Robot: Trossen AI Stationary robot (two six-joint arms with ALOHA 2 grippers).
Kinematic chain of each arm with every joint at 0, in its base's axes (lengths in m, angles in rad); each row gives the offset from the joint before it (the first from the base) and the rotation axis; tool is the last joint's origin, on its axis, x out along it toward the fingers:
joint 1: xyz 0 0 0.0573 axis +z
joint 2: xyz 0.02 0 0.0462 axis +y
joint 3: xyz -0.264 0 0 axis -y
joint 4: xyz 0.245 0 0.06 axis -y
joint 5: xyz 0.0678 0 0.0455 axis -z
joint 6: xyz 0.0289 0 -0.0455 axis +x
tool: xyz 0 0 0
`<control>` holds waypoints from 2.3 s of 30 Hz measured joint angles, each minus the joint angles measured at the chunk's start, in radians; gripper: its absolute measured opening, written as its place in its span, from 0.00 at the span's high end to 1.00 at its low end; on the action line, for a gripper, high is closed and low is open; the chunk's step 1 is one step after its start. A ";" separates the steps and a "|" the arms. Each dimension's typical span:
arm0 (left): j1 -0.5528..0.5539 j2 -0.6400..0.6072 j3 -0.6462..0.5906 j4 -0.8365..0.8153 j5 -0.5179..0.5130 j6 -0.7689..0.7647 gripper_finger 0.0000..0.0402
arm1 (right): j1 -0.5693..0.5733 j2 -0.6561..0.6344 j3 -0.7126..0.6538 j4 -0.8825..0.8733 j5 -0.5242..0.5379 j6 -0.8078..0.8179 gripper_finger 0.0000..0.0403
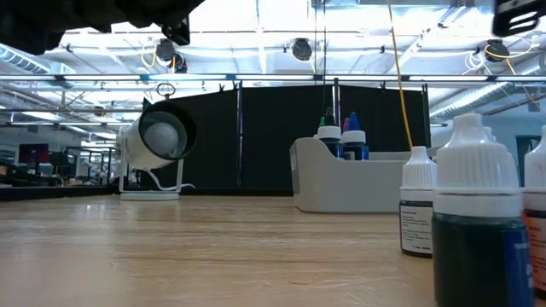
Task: Pick & Place food coloring
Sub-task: Put the small green food coloring bottle into the gray bin
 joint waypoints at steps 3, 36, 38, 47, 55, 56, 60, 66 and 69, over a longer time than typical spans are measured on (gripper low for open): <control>0.000 0.000 0.000 -0.003 0.000 -0.022 0.89 | -0.039 0.034 0.053 -0.075 0.008 0.063 1.00; 0.000 0.001 -0.001 -0.114 0.000 -0.083 0.88 | -0.419 0.770 0.948 -0.866 -0.608 -0.023 1.00; 0.000 0.001 -0.001 -0.122 0.000 -0.083 0.88 | -0.413 0.773 0.947 -0.872 -0.608 -0.043 0.98; 0.000 0.001 -0.001 -0.125 0.000 -0.086 0.88 | -0.375 0.777 0.906 -0.869 -0.608 -0.123 0.74; 0.000 0.001 -0.001 -0.125 0.000 -0.086 0.88 | -0.358 0.777 0.868 -0.868 -0.536 -0.216 0.59; 0.000 0.001 -0.001 -0.125 0.000 -0.082 0.88 | -0.362 0.777 0.868 -0.869 -0.534 -0.220 0.59; 0.000 0.001 -0.001 -0.125 0.000 -0.072 0.88 | -0.388 0.777 0.868 -0.878 -0.586 -0.221 0.61; 0.000 0.001 0.000 -0.126 0.000 -0.071 0.88 | -0.397 0.777 0.868 -0.892 -0.662 -0.214 0.63; 0.000 0.001 0.000 -0.126 0.000 -0.071 0.88 | -0.407 0.777 0.868 -0.889 -0.664 -0.217 0.63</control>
